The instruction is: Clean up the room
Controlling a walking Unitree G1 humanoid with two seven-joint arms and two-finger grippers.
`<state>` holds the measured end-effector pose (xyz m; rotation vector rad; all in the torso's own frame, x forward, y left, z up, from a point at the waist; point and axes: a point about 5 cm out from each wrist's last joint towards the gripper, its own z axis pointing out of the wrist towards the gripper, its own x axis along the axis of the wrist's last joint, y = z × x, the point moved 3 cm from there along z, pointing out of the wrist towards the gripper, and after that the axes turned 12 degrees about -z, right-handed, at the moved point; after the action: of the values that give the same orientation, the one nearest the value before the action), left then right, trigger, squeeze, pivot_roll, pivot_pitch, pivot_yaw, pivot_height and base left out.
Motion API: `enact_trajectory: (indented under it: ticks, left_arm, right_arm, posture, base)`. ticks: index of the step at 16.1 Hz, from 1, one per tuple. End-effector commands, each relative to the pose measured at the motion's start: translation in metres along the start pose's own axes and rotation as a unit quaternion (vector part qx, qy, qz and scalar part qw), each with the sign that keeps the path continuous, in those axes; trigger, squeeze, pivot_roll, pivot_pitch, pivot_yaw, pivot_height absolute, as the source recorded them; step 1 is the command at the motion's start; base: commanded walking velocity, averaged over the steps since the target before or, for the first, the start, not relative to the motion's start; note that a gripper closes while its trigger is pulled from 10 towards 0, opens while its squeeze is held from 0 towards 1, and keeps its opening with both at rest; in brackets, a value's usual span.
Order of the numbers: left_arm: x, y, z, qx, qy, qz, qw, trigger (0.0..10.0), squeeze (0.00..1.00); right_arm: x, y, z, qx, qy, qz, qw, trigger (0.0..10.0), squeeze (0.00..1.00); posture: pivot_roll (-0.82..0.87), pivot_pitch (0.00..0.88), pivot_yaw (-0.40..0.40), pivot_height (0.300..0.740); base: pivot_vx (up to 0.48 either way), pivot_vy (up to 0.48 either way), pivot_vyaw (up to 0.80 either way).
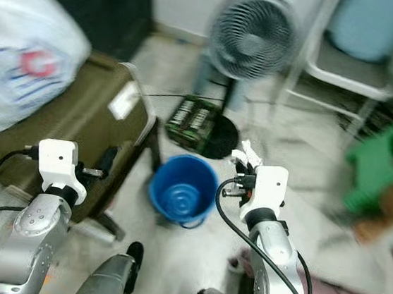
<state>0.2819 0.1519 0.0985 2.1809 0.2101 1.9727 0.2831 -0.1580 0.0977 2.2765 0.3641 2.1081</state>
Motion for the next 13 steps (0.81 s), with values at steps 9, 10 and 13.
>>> enact_trajectory:
  ticks: [9, 10, 13]
  left_arm:
    - [-0.0010, 0.0064, -0.0026, -0.025, -0.001, -0.013, 1.000, 10.0, 0.00]
    - [-0.0008, 0.0061, -0.0028, -0.024, -0.001, -0.013, 1.000, 10.0, 0.00]
    - [-0.0007, 0.0060, -0.0030, -0.025, -0.001, -0.013, 1.000, 10.0, 0.00]
  right_arm:
    - [-0.0031, 0.0019, -0.0006, -0.006, -0.004, -0.002, 1.000, 10.0, 0.00]
    - [-0.0031, 0.0014, -0.0007, -0.005, -0.004, -0.001, 1.000, 10.0, 0.00]
    - [-0.0036, 0.0006, -0.0005, -0.005, -0.004, 0.001, 1.000, 10.0, 0.00]
  posture:
    - [-0.03, 0.208, -0.040, 0.740]
    - [-0.03, 0.209, -0.040, 0.740]
    - [-0.03, 0.210, -0.038, 0.740]
  base:
    - [0.000, 0.000, 0.00]
    - [0.000, 0.000, 0.43]
    - [0.000, 0.000, 0.28]
